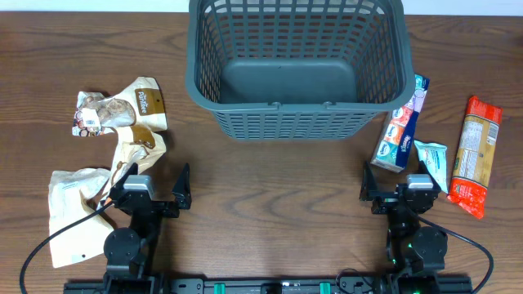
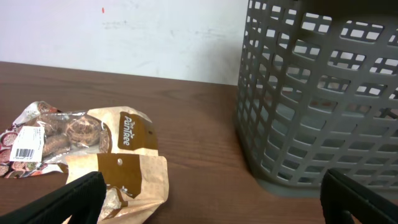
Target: Pack container
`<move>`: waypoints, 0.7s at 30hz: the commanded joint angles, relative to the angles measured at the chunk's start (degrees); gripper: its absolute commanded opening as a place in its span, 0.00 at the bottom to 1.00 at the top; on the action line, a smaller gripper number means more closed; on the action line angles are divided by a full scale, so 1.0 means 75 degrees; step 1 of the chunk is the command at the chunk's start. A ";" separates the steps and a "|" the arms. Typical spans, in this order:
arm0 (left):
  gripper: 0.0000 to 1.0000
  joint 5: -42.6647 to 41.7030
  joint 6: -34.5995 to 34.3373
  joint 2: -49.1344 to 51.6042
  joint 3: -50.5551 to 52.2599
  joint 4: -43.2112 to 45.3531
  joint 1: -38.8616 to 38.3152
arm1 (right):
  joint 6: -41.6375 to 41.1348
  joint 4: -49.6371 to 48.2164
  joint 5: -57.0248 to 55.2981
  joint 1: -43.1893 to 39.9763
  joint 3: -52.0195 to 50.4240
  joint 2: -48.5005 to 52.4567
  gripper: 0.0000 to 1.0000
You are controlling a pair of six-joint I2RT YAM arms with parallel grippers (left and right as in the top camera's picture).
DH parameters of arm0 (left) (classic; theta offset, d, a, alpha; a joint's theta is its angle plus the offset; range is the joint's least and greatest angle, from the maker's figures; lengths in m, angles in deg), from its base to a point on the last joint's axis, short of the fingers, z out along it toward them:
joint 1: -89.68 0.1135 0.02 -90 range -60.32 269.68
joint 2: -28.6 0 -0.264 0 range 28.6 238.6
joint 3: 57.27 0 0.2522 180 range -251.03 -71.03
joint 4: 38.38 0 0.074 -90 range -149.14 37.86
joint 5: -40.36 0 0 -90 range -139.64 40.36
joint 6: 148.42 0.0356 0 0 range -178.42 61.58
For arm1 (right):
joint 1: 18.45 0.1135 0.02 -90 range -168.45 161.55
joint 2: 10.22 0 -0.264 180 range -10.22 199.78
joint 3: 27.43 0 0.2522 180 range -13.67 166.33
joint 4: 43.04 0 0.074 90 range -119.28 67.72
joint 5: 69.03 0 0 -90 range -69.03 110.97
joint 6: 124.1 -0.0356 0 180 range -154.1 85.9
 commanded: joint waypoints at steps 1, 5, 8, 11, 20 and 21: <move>0.99 -0.0221 0.0050 -0.0052 0.0079 -0.0315 0.0041 | -0.0099 0.0032 -0.0082 -0.0035 -0.0012 -0.0044 0.98; 0.99 -0.0224 0.0050 -0.0052 0.0079 -0.0315 0.0041 | -0.0096 -0.0006 -0.0143 -0.0038 -0.0012 -0.0044 0.99; 0.99 -0.0152 0.0061 -0.0052 0.0079 -0.0085 0.0041 | -0.0102 -0.0009 -0.0248 -0.0041 -0.0012 -0.0044 0.99; 0.99 -0.0023 0.0108 -0.0052 0.0079 0.0356 0.0041 | -0.0102 0.0003 -0.0216 -0.0041 -0.0012 -0.0044 0.99; 0.99 0.0189 -0.0746 0.0009 -0.0169 0.0102 0.0041 | -0.0481 -0.0146 0.0035 -0.0041 -0.0012 -0.0044 0.99; 0.99 0.0329 -0.0790 0.0085 -0.0347 -0.0003 0.0041 | -0.0510 -0.0140 0.0035 -0.0041 -0.0012 -0.0044 0.99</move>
